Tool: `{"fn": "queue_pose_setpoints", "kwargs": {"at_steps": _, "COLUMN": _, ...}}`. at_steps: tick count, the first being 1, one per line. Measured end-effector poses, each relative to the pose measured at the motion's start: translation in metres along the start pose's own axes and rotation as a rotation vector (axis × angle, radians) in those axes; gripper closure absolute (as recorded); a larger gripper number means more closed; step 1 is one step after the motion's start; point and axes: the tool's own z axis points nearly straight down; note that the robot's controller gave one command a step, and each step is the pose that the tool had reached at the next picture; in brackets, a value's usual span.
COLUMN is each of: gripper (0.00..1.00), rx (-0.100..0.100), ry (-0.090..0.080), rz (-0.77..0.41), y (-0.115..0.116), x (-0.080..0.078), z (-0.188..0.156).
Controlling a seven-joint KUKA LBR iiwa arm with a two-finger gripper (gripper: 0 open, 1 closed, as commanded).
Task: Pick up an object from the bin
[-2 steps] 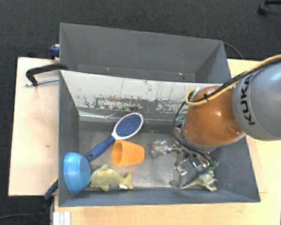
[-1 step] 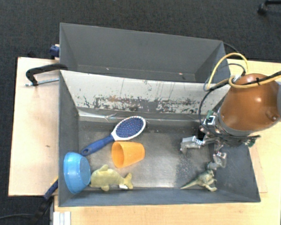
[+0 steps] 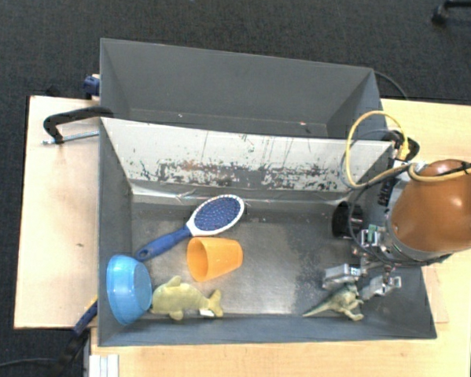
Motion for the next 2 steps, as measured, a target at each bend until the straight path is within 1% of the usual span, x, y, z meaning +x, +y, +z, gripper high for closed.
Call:
{"fn": "queue_pose_setpoints", "kwargs": {"at_steps": 1, "gripper": 0.00, "rx": 0.000, "ry": 0.001, "rz": -0.001, "y": -0.0007, "x": -0.0058, "z": -0.0012}}
{"fn": "queue_pose_setpoints", "kwargs": {"at_steps": 2, "gripper": 1.00, "rx": 0.003, "ry": 0.004, "rz": 0.003, "y": -0.0017, "x": -0.0033, "z": -0.0013}}
